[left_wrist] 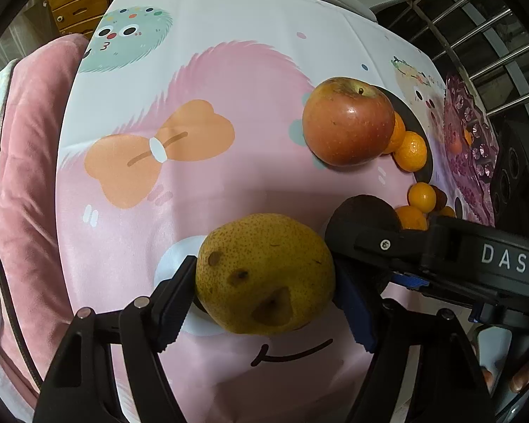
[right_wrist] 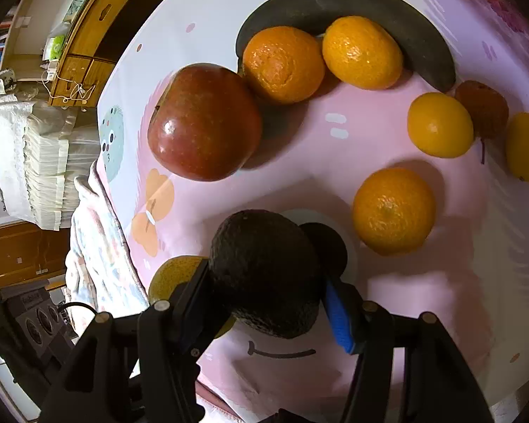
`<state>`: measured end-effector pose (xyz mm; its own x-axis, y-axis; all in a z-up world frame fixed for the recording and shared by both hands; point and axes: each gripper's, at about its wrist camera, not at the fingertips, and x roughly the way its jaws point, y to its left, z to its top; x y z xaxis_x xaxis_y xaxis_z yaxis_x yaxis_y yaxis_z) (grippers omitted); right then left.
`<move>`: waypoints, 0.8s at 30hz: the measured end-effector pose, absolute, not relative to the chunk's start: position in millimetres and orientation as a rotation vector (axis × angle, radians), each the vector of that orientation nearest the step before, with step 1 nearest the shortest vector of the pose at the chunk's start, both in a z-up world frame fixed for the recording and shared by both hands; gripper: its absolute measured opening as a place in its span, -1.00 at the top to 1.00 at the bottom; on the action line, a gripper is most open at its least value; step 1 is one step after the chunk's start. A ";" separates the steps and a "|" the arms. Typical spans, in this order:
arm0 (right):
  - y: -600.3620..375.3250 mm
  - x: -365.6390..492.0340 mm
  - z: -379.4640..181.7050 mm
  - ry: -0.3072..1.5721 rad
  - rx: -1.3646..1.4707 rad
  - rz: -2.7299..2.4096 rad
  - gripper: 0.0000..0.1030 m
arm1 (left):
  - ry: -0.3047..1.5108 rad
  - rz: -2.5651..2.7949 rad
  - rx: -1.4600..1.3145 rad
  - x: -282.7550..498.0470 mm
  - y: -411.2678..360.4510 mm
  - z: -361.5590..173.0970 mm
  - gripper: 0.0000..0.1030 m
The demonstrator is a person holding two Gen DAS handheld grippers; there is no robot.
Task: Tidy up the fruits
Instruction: 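Grasp the yellow pear with the left tool while the right tool grasps the avocado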
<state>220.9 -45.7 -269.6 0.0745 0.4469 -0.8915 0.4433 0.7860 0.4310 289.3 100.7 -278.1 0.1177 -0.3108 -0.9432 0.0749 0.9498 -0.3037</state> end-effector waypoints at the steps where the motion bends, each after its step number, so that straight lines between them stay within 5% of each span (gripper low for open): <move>1: -47.0 219.0 -269.9 1.548 0.746 -0.003 -0.16 | 1.428 -0.282 -0.194 287.9 101.0 -277.8 -0.44; 24: -62.1 114.6 -251.0 1.508 0.917 -0.062 -0.15 | 1.382 -0.303 -0.182 187.5 131.1 -227.4 -0.43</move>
<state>114.6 -62.1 -251.0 0.1277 0.4951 -0.8594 0.5638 0.6766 0.4736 187.5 131.1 -227.4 0.1580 -0.3162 -0.9354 0.1049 0.9474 -0.3025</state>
